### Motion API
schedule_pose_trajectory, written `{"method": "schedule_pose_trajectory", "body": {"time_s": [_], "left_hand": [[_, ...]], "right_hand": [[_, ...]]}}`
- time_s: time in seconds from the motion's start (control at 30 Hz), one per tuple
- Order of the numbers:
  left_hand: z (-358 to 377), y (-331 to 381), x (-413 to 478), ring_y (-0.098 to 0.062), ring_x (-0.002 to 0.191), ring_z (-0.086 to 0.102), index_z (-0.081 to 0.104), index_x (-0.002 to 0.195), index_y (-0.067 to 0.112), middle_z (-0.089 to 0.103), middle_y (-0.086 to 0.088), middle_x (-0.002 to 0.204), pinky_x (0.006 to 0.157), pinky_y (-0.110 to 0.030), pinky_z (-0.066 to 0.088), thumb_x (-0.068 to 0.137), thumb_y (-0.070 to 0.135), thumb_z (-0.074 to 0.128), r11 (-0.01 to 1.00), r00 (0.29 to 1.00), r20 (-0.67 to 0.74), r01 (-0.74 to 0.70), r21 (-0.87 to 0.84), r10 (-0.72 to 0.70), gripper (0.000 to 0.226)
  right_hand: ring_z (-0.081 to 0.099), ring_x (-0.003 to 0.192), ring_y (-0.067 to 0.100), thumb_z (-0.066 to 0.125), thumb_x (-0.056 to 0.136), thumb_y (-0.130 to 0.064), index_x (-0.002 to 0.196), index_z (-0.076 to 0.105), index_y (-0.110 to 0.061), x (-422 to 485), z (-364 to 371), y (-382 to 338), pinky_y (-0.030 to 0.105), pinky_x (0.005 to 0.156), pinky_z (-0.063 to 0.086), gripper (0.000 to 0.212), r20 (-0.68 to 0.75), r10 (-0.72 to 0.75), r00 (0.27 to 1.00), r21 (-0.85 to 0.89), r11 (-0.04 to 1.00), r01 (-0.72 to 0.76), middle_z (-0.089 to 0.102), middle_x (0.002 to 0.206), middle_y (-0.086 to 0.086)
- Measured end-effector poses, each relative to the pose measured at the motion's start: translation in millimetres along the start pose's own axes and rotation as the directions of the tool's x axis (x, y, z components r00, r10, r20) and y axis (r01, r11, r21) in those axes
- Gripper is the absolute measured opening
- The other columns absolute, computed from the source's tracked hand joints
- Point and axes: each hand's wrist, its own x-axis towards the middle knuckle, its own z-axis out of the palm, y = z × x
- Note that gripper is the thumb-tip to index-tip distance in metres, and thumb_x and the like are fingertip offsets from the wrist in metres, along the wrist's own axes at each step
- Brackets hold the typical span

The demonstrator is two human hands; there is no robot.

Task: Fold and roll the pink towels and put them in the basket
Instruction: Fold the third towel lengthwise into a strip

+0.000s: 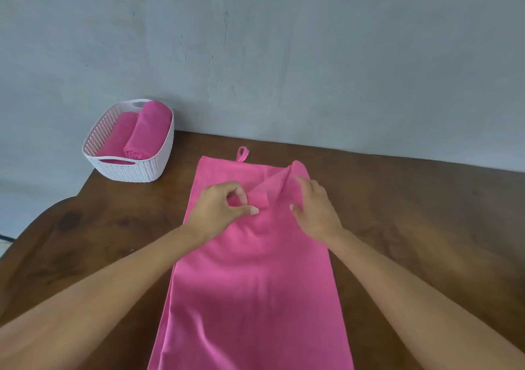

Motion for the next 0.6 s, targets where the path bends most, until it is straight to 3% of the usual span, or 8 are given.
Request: {"method": "schedule_pose_trajectory", "body": {"time_s": [0.13, 0.23, 0.3, 0.37, 0.47, 0.53, 0.6], "left_hand": [[-22, -9, 4, -0.007, 0.067, 0.052, 0.061, 0.078, 0.017, 0.065, 0.004, 0.072, 0.067, -0.025, 0.042, 0.068, 0.027, 0.093, 0.99, 0.995, 0.101, 0.001, -0.138, 0.013, 0.035], [-38, -17, 13, -0.014, 0.064, 0.049, 0.059, 0.093, 0.021, 0.06, -0.002, 0.065, 0.068, -0.03, 0.039, 0.071, 0.027, 0.092, 0.981, 0.981, 0.194, 0.018, -0.195, 0.021, 0.04], [-47, -21, 19, -0.011, 0.061, 0.043, 0.062, 0.102, 0.024, 0.054, 0.005, 0.061, 0.065, -0.028, 0.035, 0.075, 0.027, 0.09, 0.977, 0.969, 0.244, 0.02, -0.211, 0.033, 0.039], [-56, -26, 25, -0.013, 0.063, 0.043, 0.065, 0.098, 0.022, 0.053, 0.002, 0.063, 0.067, -0.031, 0.036, 0.08, 0.029, 0.087, 0.971, 0.959, 0.275, 0.005, -0.238, 0.063, 0.029], [-67, -34, 34, -0.025, 0.064, 0.038, 0.06, 0.076, 0.012, 0.046, -0.014, 0.069, 0.063, -0.037, 0.035, 0.087, 0.033, 0.081, 0.965, 0.957, 0.272, -0.028, -0.261, 0.102, 0.032], [-72, -36, 41, -0.039, 0.066, 0.048, 0.064, 0.08, 0.006, 0.056, -0.024, 0.077, 0.063, -0.047, 0.043, 0.09, 0.04, 0.077, 0.951, 0.952, 0.29, -0.006, -0.31, 0.101, 0.037], [-75, -41, 49, -0.035, 0.064, 0.048, 0.063, 0.077, 0.006, 0.054, -0.027, 0.075, 0.062, -0.044, 0.043, 0.091, 0.042, 0.074, 0.953, 0.967, 0.242, -0.005, -0.303, 0.082, 0.04]], "right_hand": [[0.021, 0.146, 0.03, 0.06, 0.084, 0.003, 0.158, 0.022, -0.028, 41, 2, -17, 0.047, 0.117, 0.033, 0.089, 0.11, -0.033, 0.993, -0.208, 0.976, 0.056, 0.017, 0.165, 0.002], [0.015, 0.149, 0.028, 0.057, 0.083, 0.005, 0.151, 0.034, -0.029, 65, -1, -23, 0.045, 0.115, 0.03, 0.08, 0.095, -0.081, 0.992, -0.339, 0.934, 0.109, 0.01, 0.168, -0.001], [0.017, 0.148, 0.029, 0.053, 0.087, 0.001, 0.142, 0.045, -0.027, 78, -5, -23, 0.044, 0.114, 0.028, 0.062, 0.093, -0.101, 0.991, -0.38, 0.916, 0.129, 0.017, 0.167, 0.0], [0.023, 0.146, 0.027, 0.051, 0.09, -0.003, 0.134, 0.05, -0.026, 88, -8, -23, 0.043, 0.112, 0.026, 0.05, 0.108, -0.112, 0.988, -0.392, 0.908, 0.146, 0.031, 0.162, -0.001], [0.034, 0.138, 0.023, 0.051, 0.086, 0.0, 0.134, 0.047, -0.027, 98, -8, -21, 0.04, 0.109, 0.024, 0.055, 0.162, -0.138, 0.977, -0.419, 0.887, 0.194, 0.058, 0.135, -0.002], [0.041, 0.132, 0.021, 0.051, 0.086, 0.001, 0.137, 0.044, -0.028, 102, -6, -18, 0.039, 0.109, 0.022, 0.059, 0.221, -0.111, 0.969, -0.44, 0.875, 0.201, 0.063, 0.124, -0.001], [0.046, 0.125, 0.021, 0.052, 0.092, -0.007, 0.136, 0.046, -0.027, 108, -5, -13, 0.039, 0.109, 0.023, 0.049, 0.249, -0.108, 0.963, -0.498, 0.838, 0.222, 0.064, 0.12, -0.001]]}}
